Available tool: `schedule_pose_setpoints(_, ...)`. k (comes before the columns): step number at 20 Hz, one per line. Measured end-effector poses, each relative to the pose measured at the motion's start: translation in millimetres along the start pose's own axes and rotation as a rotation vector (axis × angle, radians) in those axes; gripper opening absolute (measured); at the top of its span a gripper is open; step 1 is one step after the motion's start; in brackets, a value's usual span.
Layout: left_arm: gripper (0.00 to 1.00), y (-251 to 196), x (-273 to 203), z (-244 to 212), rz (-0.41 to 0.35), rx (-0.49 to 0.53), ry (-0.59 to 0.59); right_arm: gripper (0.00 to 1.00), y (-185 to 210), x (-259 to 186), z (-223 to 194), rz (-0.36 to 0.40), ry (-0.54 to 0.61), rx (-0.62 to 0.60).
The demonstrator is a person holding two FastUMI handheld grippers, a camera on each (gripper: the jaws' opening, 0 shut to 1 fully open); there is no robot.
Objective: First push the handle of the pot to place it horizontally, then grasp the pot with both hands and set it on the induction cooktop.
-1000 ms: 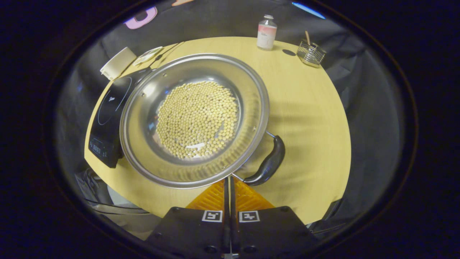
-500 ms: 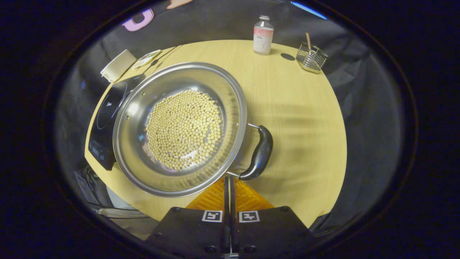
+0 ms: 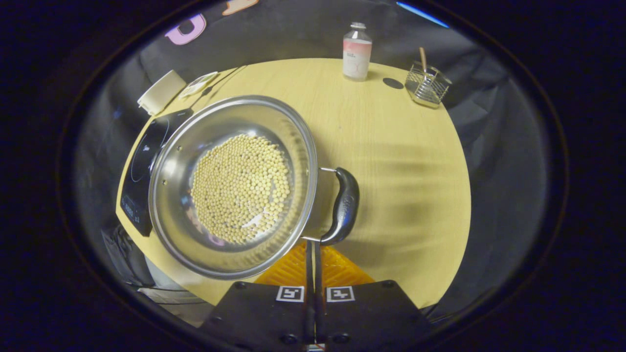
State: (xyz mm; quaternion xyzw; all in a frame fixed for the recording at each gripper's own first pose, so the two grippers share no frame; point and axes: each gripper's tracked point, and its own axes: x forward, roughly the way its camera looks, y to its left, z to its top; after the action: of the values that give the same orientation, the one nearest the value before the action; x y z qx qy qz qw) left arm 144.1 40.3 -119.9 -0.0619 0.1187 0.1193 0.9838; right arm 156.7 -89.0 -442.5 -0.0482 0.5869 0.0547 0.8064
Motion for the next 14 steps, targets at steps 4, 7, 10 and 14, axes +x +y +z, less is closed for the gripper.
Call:
schedule_pose_setpoints(4, 0.96, 0.3, -0.8, -0.7, -0.021, 0.021, 0.022, 0.02, 0.5, -4.5, 0.3, -0.017, -0.041, 0.006)
schedule_pose_setpoints(7, 0.96, -4.6, 5.6, -5.9, -0.07, 0.023, 0.055, 0.03, 2.3, -15.8, 2.6, -0.044, -0.085, 0.016)
schedule_pose_setpoints(10, 0.96, -13.4, 17.9, -15.9, -0.154, 0.047, 0.1, 0.03, 5.8, -28.6, 6.2, -0.081, -0.13, 0.069)
schedule_pose_setpoints(14, 0.96, -27.5, 28.6, -38.6, -0.28, 0.066, 0.197, 0.03, 7.5, -49.1, 10.0, -0.145, -0.195, 0.156)
